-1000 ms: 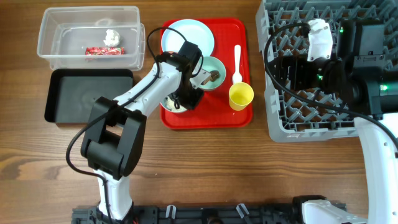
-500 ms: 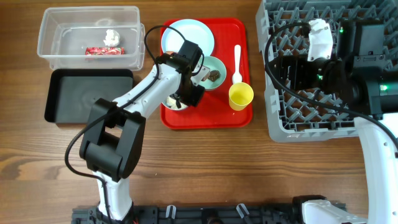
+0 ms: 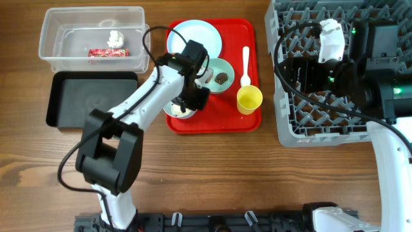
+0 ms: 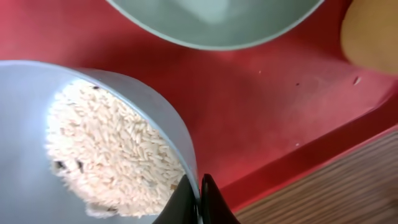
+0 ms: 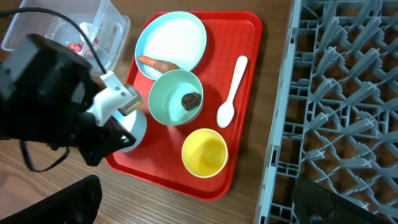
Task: Sort waste into correct bins and load items into the dishwasher rack
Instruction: 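Grasp the rim of the light-blue rice bowl with the left gripper, then tip the rice bowl over the black tray to pour out rice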
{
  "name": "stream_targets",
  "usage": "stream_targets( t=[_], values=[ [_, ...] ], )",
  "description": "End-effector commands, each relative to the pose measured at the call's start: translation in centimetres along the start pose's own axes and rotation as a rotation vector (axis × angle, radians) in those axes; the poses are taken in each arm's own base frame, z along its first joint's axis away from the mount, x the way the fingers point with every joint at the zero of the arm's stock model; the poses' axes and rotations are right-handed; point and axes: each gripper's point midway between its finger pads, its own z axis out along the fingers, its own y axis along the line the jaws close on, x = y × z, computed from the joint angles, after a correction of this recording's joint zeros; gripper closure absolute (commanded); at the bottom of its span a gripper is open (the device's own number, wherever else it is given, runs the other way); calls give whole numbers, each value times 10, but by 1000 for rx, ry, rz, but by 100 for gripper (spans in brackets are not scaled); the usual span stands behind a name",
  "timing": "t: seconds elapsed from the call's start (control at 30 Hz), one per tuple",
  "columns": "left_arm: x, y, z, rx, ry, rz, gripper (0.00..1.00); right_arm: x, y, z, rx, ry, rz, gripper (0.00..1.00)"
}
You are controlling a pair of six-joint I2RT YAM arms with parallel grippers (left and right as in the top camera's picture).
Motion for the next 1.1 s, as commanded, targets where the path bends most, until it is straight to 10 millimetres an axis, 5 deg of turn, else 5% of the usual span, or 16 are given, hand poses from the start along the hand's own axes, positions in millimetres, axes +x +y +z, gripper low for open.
stream_targets(
  t=[0.0, 0.23, 0.53, 0.87, 1.07],
  values=[
    [-19, 1, -41, 38, -112, -111, 96, -6, 0, 0, -7, -14, 11, 0],
    [-15, 38, -84, 142, -168, -269, 96, -9, 0, 0, -8, -24, 7, 0],
    [0, 130, -121, 236, -262, -535, 96, -10, 0, 0, -8, -31, 5, 0],
    [32, 224, -160, 357, -463, -643, 96, -12, 1, 0, -8, -36, 4, 0],
    [49, 261, -174, 513, -587, -714, 96, -11, 1, 0, -8, -35, 5, 0]
  ],
)
